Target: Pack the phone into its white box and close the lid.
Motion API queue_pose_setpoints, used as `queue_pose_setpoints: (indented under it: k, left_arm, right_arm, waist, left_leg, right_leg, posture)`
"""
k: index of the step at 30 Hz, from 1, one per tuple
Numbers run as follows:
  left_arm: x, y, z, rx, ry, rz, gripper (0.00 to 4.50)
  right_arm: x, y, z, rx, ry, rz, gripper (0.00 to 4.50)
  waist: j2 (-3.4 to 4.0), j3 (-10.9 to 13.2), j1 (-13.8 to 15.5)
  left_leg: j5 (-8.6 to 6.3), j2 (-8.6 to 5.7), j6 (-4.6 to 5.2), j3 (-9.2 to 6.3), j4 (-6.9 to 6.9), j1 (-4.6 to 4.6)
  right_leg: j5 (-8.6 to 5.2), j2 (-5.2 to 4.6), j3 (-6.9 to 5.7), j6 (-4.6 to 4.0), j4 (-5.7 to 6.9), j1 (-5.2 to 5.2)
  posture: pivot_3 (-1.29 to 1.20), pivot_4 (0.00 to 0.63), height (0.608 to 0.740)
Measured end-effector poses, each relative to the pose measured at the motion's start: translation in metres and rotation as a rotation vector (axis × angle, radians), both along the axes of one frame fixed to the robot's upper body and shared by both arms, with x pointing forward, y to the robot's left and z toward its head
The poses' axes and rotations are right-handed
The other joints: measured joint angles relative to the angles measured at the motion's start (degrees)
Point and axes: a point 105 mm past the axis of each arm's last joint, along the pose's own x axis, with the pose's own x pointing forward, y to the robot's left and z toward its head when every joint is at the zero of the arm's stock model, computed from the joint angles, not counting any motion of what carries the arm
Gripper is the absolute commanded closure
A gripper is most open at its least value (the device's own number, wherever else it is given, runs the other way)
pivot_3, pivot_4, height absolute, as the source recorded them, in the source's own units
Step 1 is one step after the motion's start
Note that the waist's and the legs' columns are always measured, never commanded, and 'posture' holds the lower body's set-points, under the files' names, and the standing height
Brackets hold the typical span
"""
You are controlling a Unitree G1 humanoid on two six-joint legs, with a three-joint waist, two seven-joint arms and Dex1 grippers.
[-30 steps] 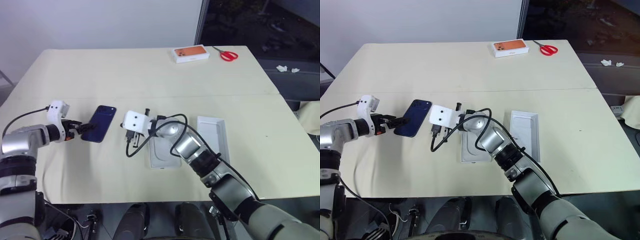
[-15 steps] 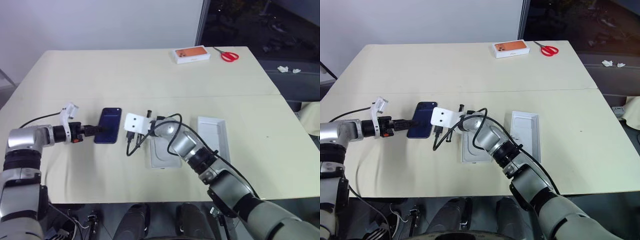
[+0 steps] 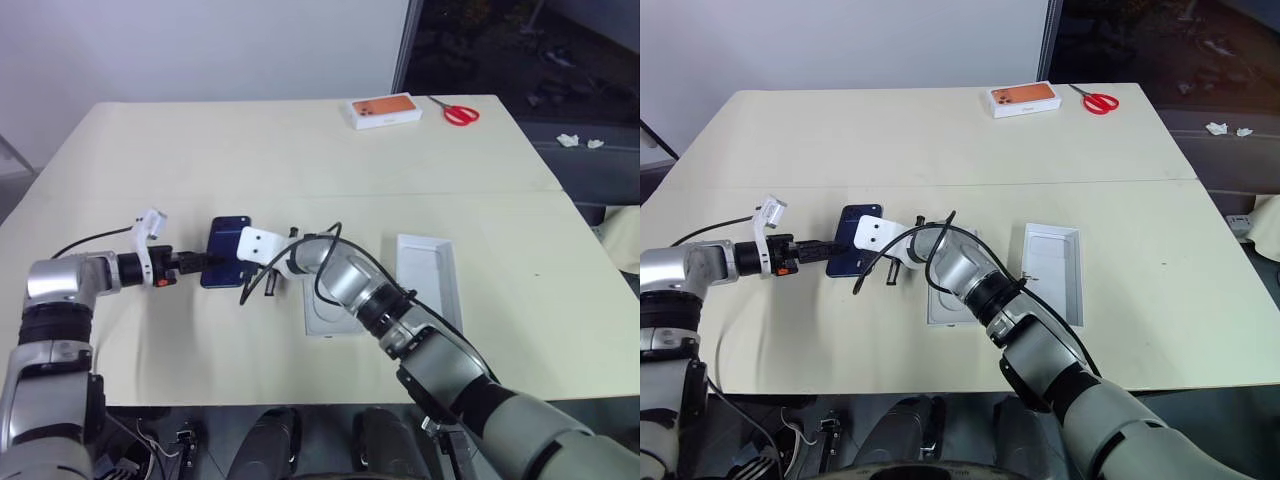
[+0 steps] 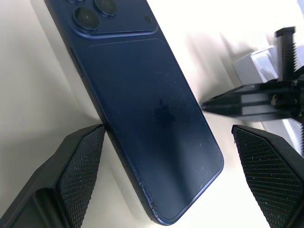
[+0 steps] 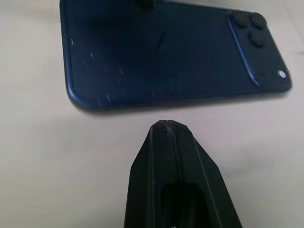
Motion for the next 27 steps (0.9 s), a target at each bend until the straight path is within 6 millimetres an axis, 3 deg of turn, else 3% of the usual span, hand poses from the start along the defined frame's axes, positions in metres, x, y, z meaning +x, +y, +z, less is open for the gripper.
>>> queue_pose_setpoints:
  k: [12,20,27]
  left_arm:
    - [-0.001,-0.013,-0.004,-0.048,0.017,0.037,0.02]
    - [-0.010,-0.041,-0.003,-0.225,0.117,-0.030,0.02]
    - [-0.011,-0.040,-0.005,-0.251,0.129,-0.022,0.02]
  right_arm:
    - [0.002,-0.005,-0.003,-0.022,0.002,0.004,4.50]
    - [0.001,-0.004,-0.003,-0.027,-0.012,0.018,4.50]
    - [0.001,-0.004,-0.004,-0.029,-0.017,0.024,4.50]
  waist:
    - [0.29,-0.3,0.0]
    - [0.28,-0.3,-0.2]
    - [0.28,-0.3,-0.4]
  left_leg:
    - [-0.15,-0.17,0.25,-0.11,-0.13,0.58]
    - [-0.16,-0.20,0.26,-0.17,-0.14,0.61]
    - [-0.16,-0.17,0.25,-0.16,-0.17,0.61]
  right_leg:
    - [-0.01,-0.10,0.01,0.00,-0.02,0.57]
    - [-0.02,-0.10,0.02,0.00,-0.04,0.61]
    - [-0.02,-0.08,0.05,0.00,-0.09,0.60]
  posture:
    - [0.00,0.150,0.740]
    - [0.00,0.150,0.740]
    - [0.00,0.150,0.740]
